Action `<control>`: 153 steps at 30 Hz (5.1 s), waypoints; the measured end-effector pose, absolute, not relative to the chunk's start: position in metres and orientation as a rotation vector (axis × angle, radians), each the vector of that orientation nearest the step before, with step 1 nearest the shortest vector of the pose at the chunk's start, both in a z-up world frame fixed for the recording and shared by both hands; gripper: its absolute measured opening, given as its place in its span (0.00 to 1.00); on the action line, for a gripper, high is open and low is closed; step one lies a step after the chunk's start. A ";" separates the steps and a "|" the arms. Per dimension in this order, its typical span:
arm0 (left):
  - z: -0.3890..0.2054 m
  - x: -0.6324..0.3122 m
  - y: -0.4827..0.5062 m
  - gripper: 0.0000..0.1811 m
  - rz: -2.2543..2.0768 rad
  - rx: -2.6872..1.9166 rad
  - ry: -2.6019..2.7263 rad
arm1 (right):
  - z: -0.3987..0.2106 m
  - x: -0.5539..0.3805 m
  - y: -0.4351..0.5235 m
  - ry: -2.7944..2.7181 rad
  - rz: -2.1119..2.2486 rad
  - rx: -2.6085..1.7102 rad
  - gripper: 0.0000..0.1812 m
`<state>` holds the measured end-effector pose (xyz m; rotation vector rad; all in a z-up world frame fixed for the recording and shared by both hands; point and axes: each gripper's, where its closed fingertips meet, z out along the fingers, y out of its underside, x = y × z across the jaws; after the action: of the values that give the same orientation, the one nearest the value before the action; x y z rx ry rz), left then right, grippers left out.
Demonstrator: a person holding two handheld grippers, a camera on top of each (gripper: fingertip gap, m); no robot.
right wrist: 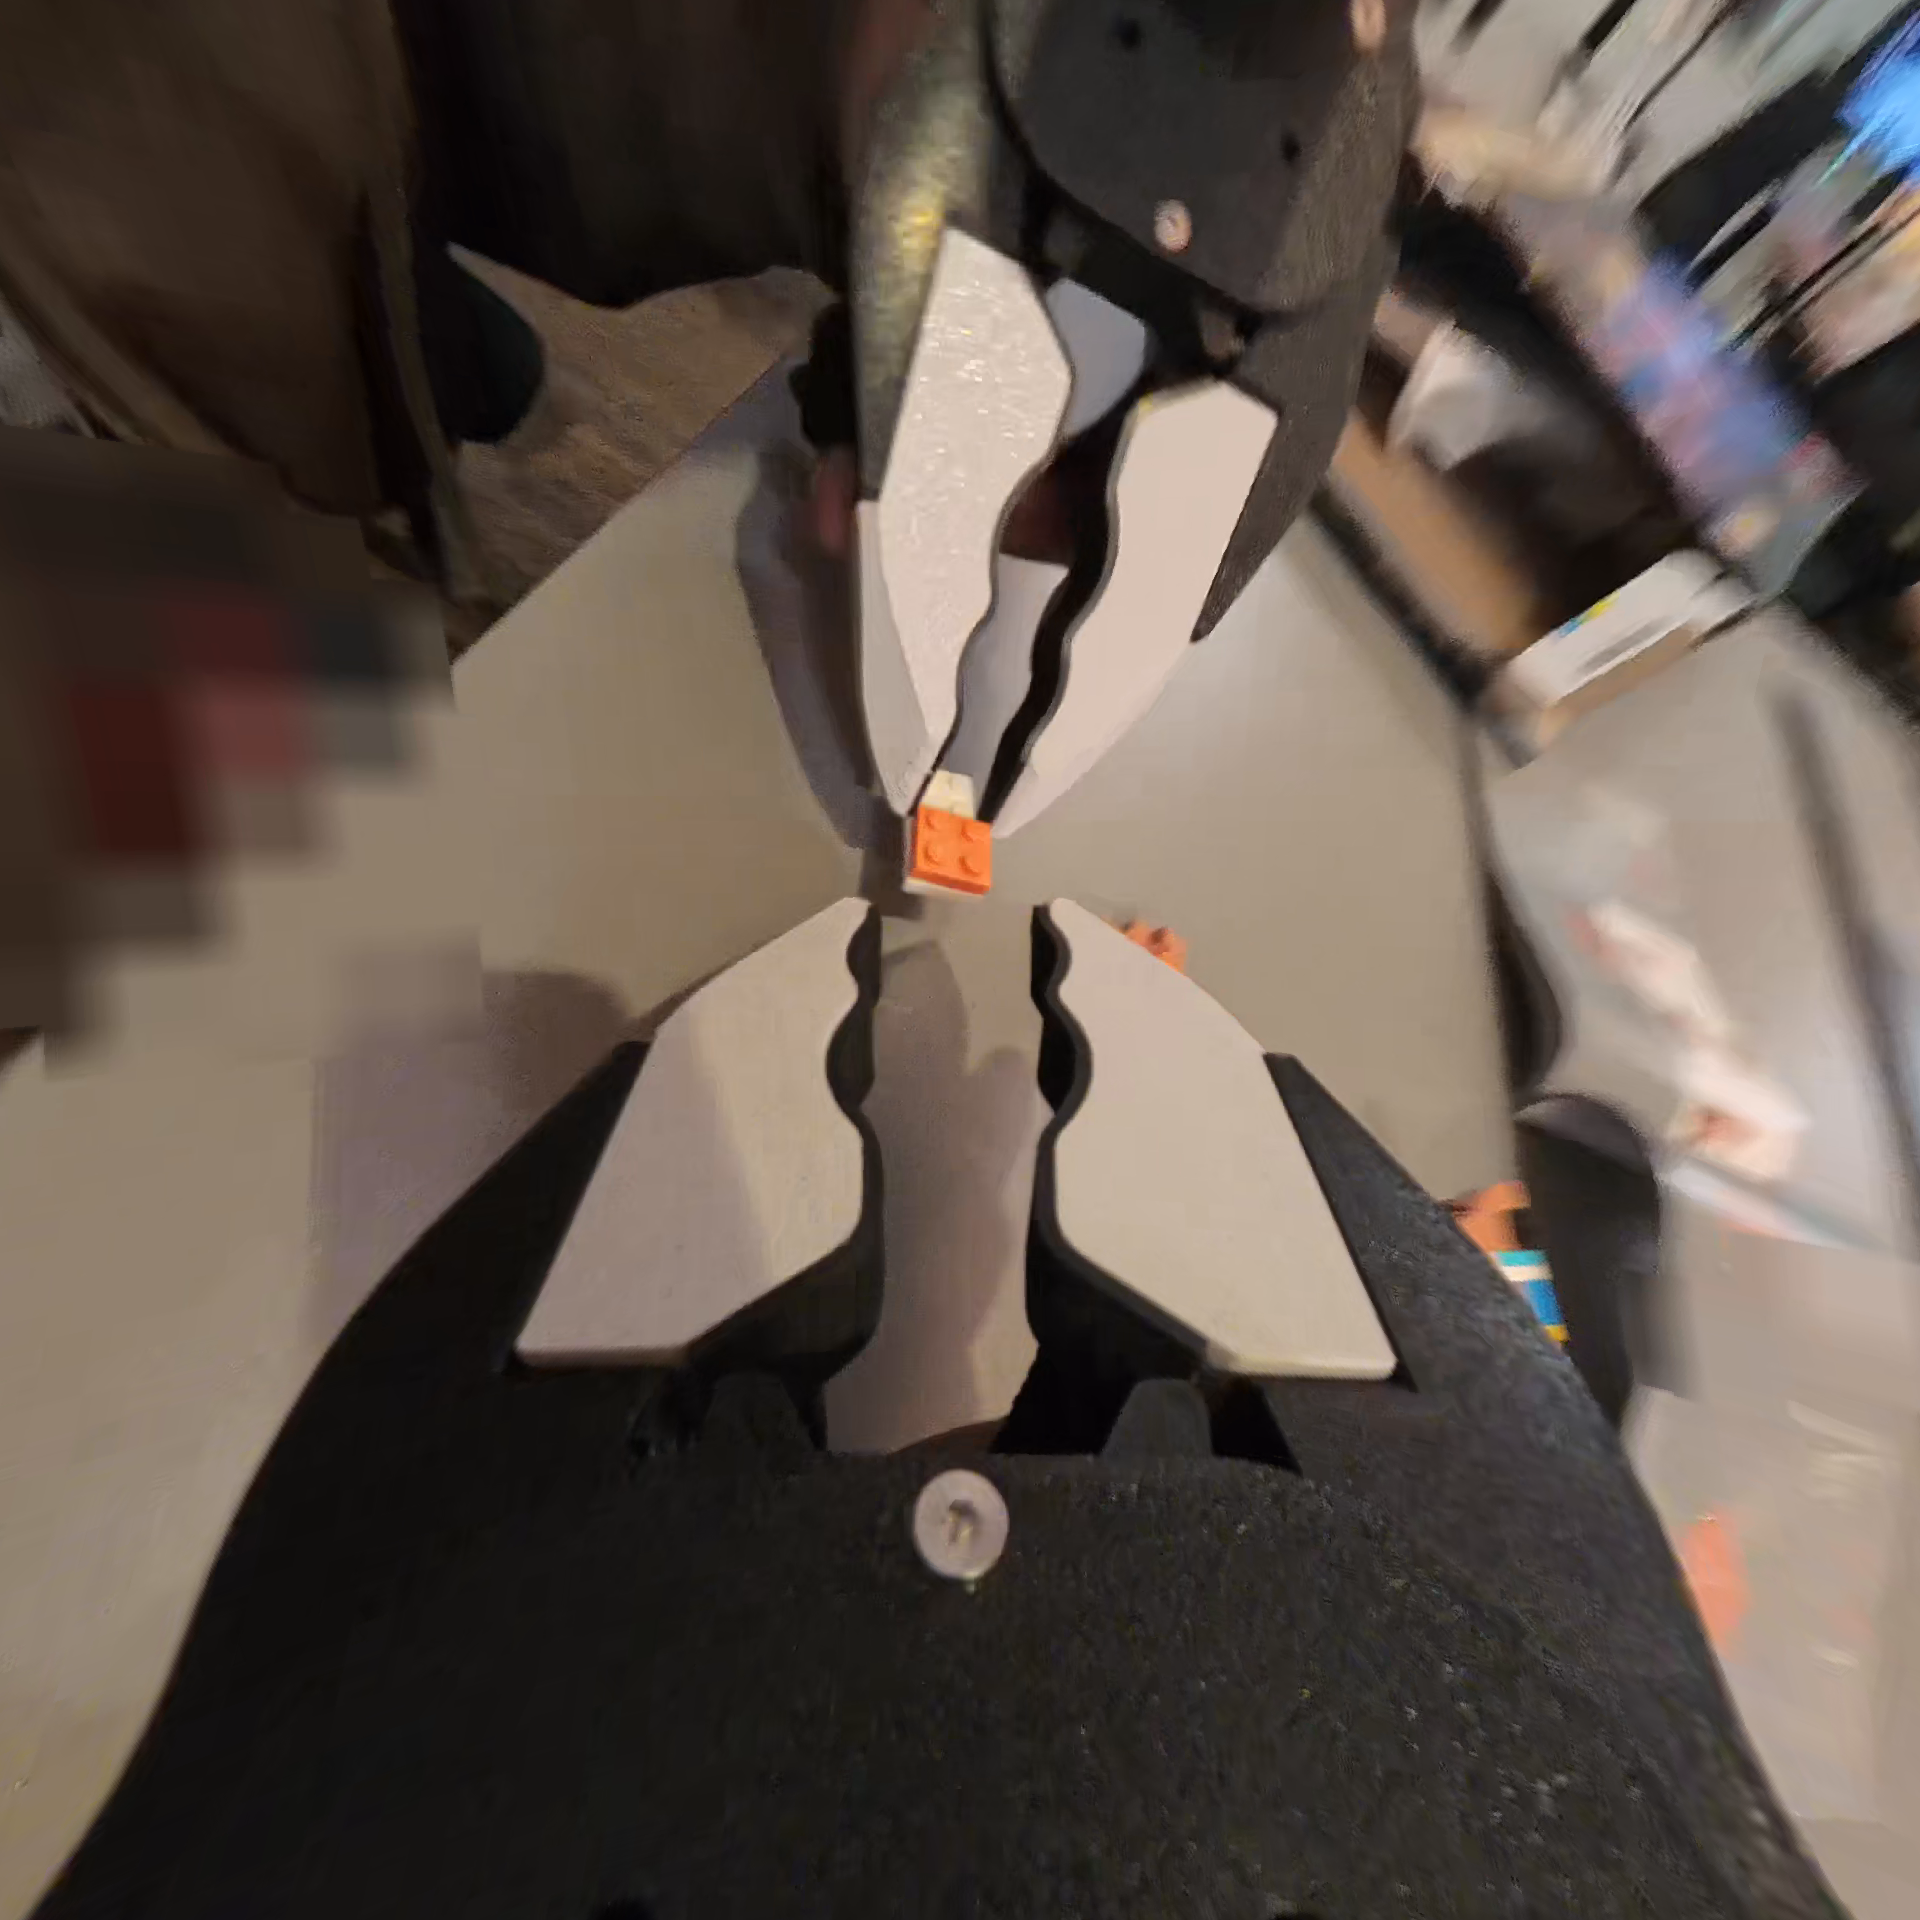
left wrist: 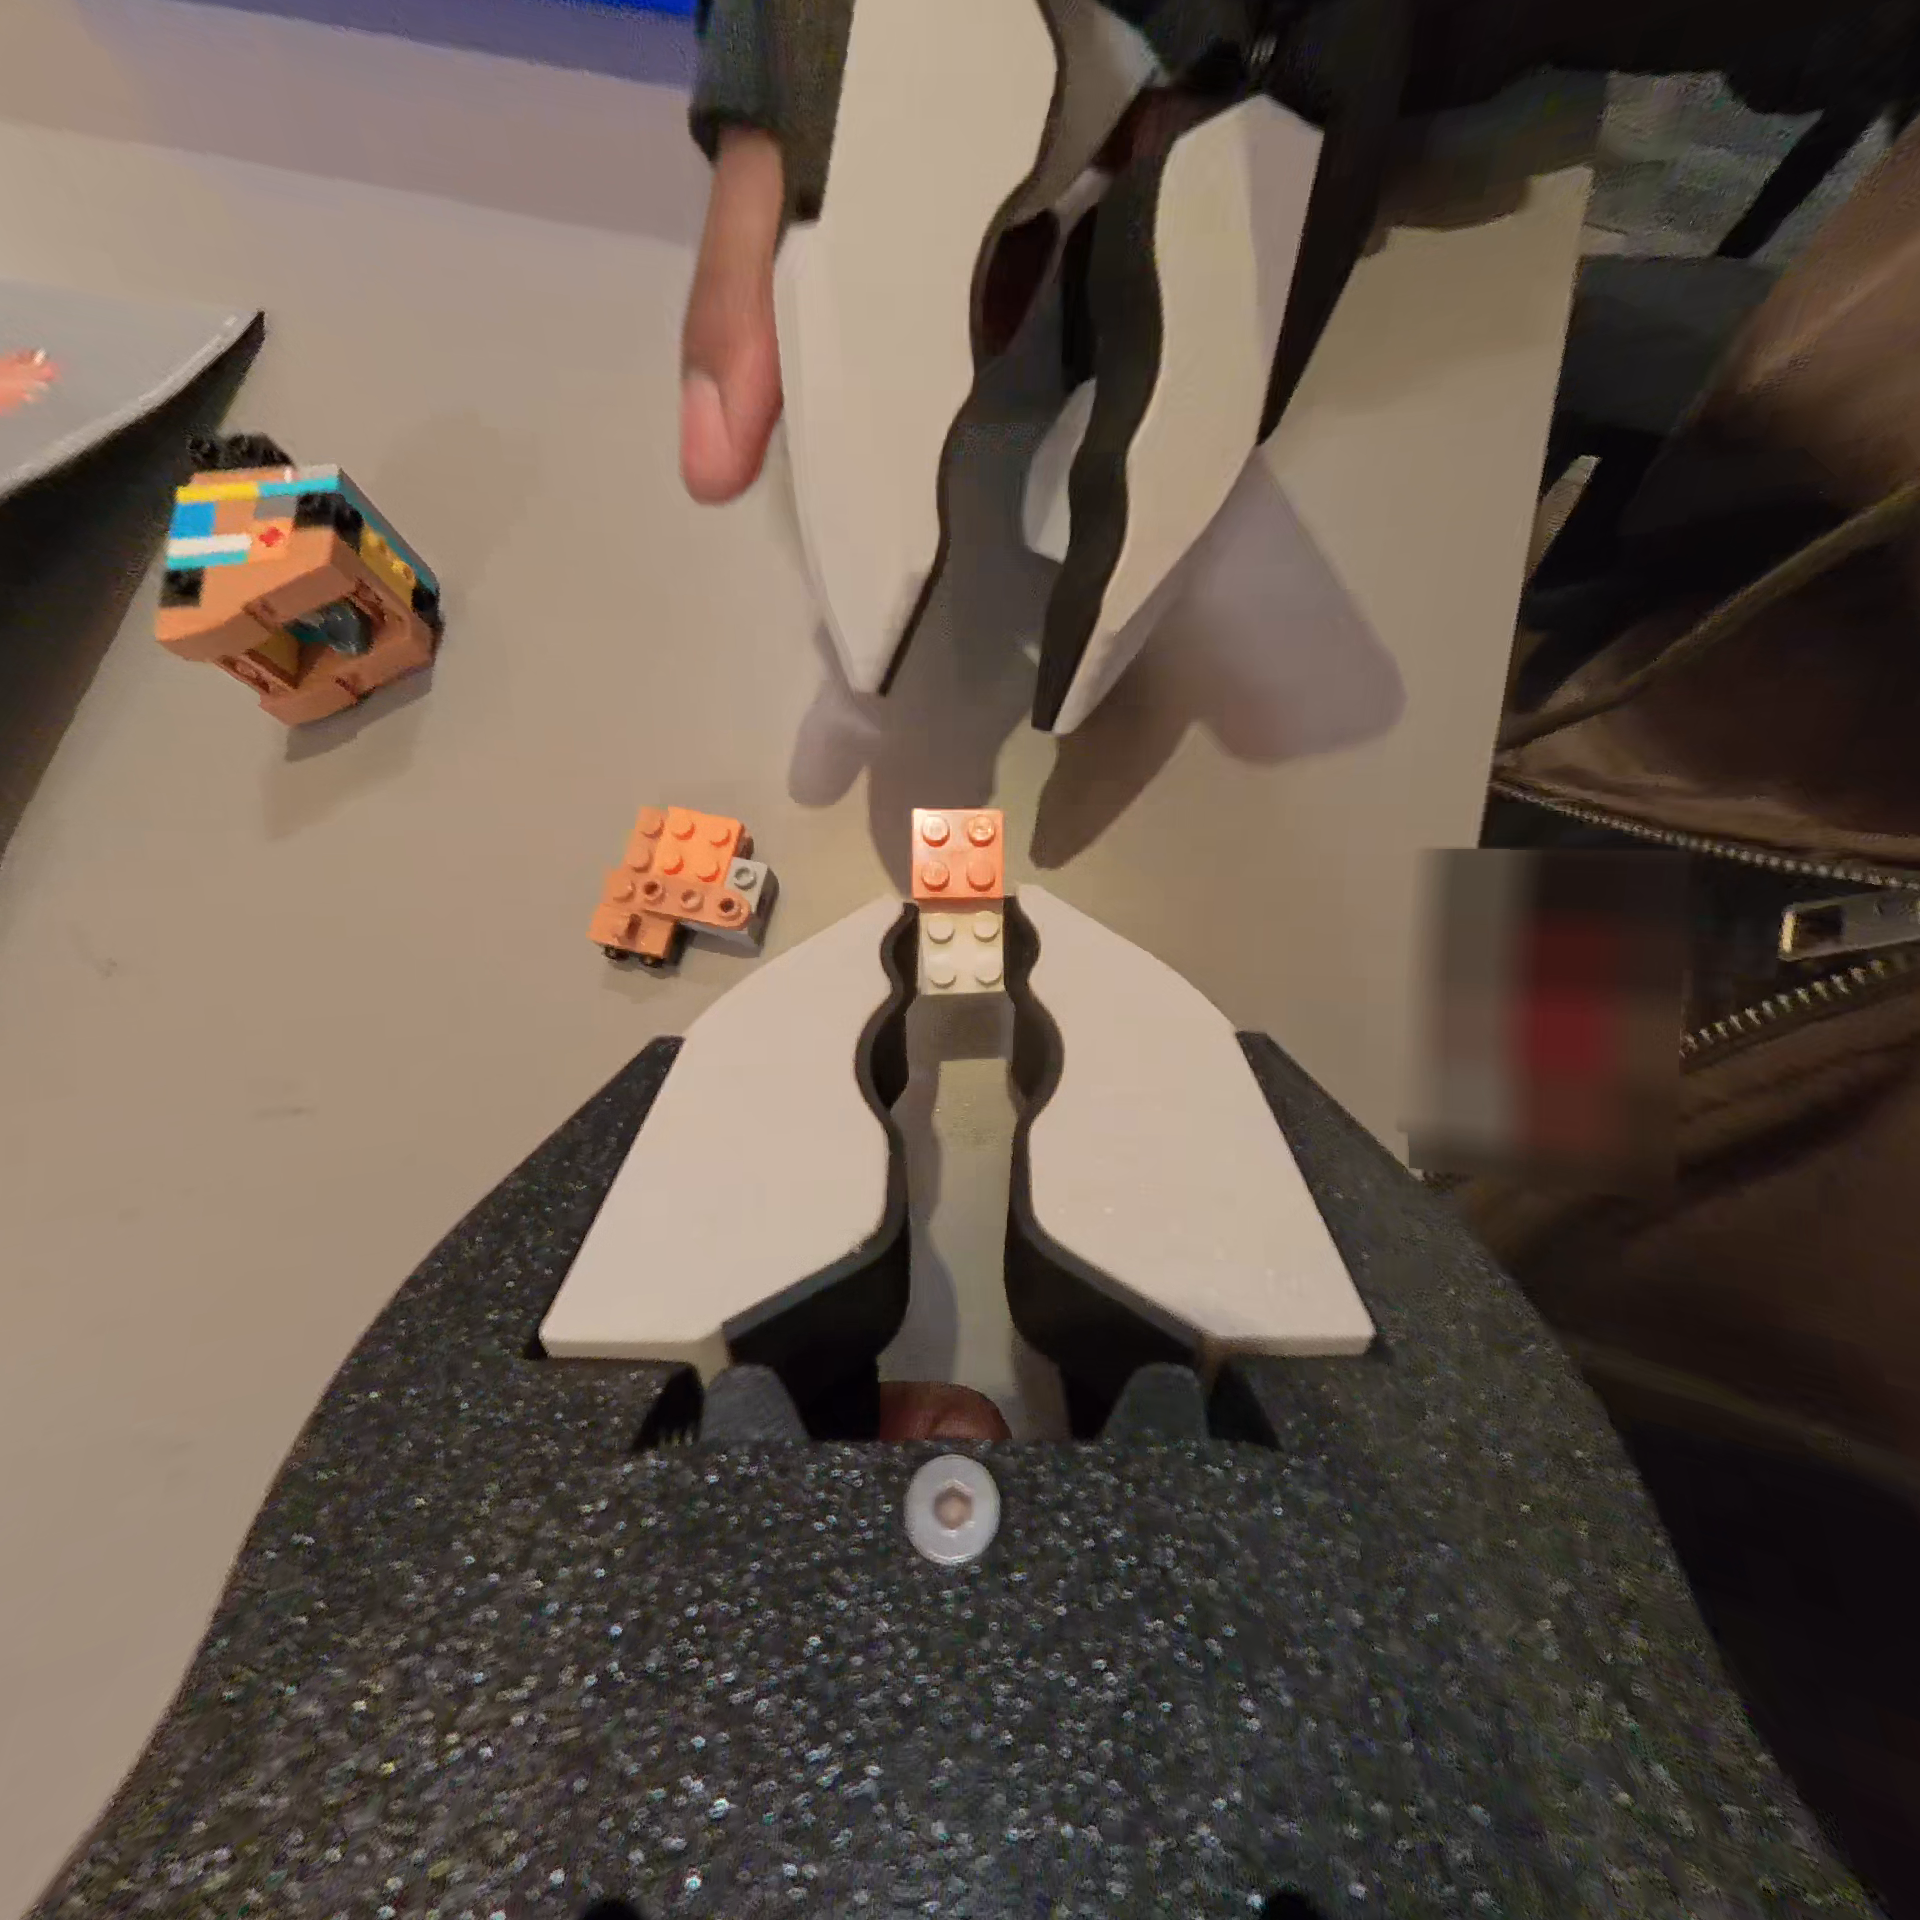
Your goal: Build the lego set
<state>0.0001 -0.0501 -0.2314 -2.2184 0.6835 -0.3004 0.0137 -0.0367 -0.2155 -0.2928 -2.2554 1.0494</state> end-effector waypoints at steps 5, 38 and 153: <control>-0.208 -0.002 -0.047 0.08 -0.353 -2.197 0.772 | -0.193 0.007 -0.042 -2.072 0.877 0.042 0.22; -0.162 0.003 -0.044 0.23 -0.818 -1.966 0.384 | -0.153 -0.004 -0.049 -1.730 0.738 0.135 0.05; -0.168 -0.007 -0.034 0.03 -0.195 -1.817 0.799 | -0.162 -0.011 -0.036 -2.020 1.418 -0.810 0.05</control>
<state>-0.0069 -0.0339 -0.1682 -1.8170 0.7989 -0.1949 -0.0107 -0.0356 -0.1623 -0.8099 -2.0201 1.4183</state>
